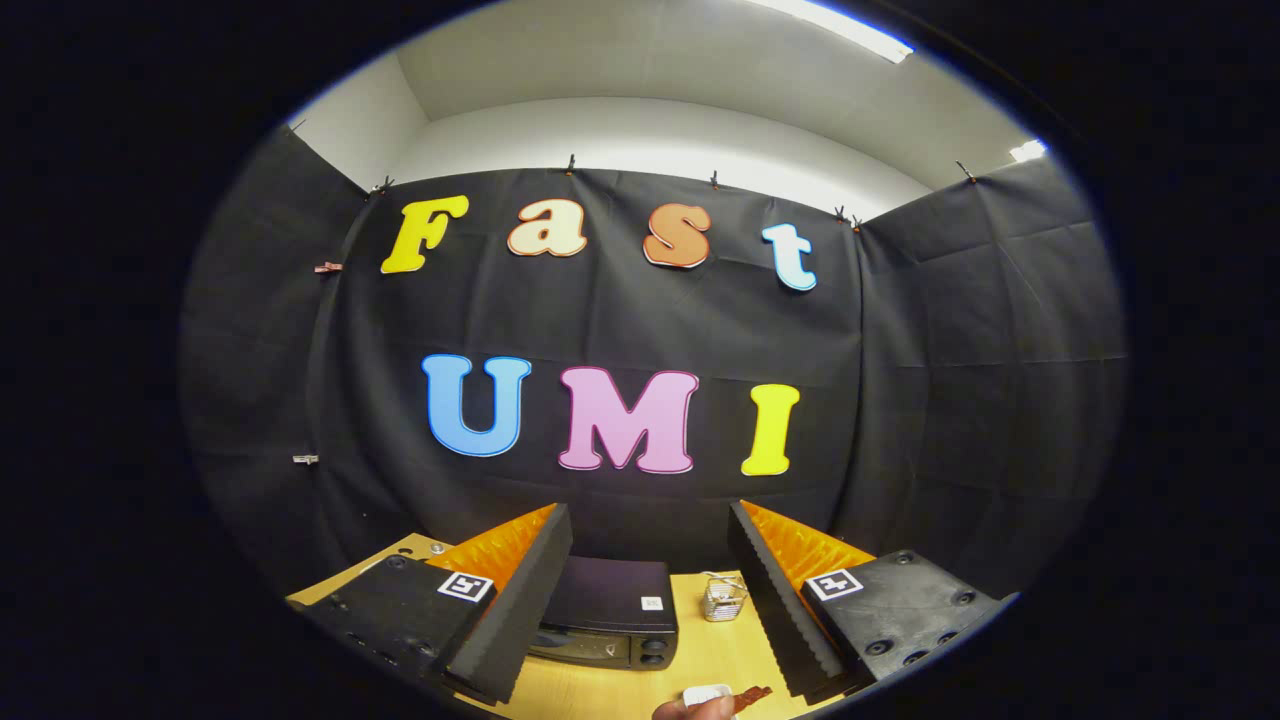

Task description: Open the toaster oven, put the food inside, and close the toaster oven door.

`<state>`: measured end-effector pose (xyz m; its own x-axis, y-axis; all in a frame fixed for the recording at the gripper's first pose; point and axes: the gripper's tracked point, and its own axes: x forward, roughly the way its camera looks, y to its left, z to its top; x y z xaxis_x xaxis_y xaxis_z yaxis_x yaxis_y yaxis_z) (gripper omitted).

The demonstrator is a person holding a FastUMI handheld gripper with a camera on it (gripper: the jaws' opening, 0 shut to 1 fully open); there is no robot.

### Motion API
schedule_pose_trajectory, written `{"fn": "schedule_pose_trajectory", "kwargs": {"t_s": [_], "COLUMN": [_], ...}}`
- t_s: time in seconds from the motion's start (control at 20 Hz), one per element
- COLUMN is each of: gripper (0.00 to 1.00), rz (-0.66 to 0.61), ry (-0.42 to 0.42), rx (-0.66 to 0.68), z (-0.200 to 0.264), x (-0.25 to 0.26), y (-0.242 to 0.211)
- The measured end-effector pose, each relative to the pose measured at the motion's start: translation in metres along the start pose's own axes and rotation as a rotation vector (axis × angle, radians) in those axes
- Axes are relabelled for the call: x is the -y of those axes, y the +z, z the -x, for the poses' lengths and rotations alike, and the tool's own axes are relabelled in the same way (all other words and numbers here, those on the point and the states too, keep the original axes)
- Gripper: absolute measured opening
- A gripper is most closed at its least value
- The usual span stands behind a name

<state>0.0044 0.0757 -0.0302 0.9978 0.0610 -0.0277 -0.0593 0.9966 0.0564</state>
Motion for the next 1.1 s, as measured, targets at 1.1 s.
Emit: {"fn": "schedule_pose_trajectory", "kwargs": {"t_s": [1.1], "gripper": [0.98], "rz": [-0.046], "ry": [0.047], "rx": [-0.376], "z": [-0.094], "x": [-0.133], "y": [-0.263]}}
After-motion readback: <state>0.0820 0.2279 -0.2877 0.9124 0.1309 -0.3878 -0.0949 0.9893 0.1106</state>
